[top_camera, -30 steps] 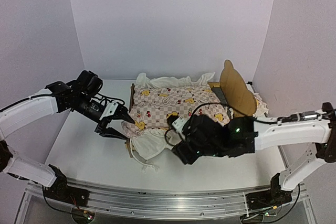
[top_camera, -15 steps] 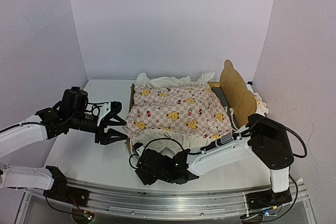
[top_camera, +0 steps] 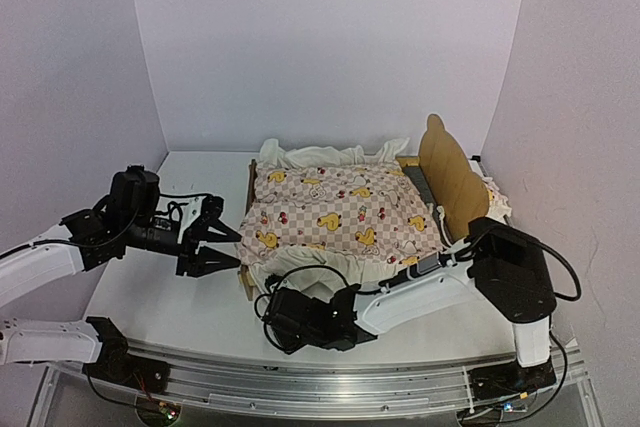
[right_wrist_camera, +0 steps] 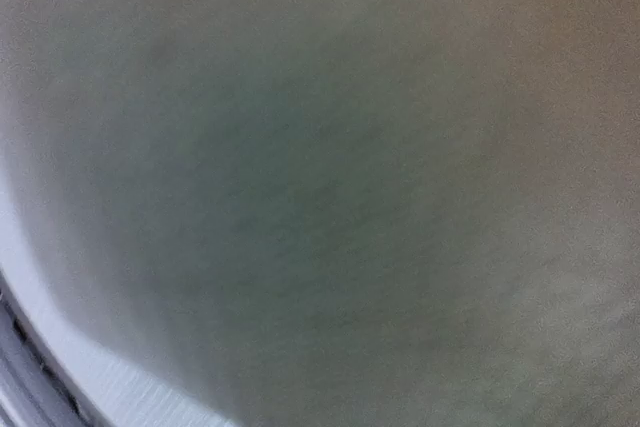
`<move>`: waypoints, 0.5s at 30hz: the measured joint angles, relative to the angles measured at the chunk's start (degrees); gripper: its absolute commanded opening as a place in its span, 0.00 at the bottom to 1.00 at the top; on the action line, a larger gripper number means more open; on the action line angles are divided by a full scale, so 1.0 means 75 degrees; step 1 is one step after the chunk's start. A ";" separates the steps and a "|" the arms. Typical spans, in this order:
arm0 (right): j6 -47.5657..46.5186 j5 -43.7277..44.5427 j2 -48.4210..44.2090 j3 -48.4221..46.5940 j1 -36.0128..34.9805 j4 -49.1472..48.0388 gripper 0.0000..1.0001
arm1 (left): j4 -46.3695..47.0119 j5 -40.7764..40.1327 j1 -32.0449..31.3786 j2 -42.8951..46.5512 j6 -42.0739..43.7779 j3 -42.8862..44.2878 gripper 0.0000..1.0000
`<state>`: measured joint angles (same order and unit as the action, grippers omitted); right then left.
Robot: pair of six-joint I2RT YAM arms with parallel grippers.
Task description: Set up the pet bed
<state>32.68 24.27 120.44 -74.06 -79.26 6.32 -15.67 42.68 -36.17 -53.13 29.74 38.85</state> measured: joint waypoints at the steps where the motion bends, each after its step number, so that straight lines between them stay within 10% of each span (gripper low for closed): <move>1: -0.0063 -0.0385 -0.0121 0.0054 0.0016 0.0110 0.00 | -0.0098 0.0124 -0.0147 -0.0051 0.0170 0.0000 0.50; 15: 0.0043 -0.3583 -0.1968 0.1066 0.0457 -0.0395 0.00 | -0.0601 0.0495 -0.1409 -0.0885 0.3424 -0.0773 0.56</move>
<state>32.99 -2.61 105.69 -66.06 -75.83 3.36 -20.17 46.39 -46.74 -59.76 55.42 33.05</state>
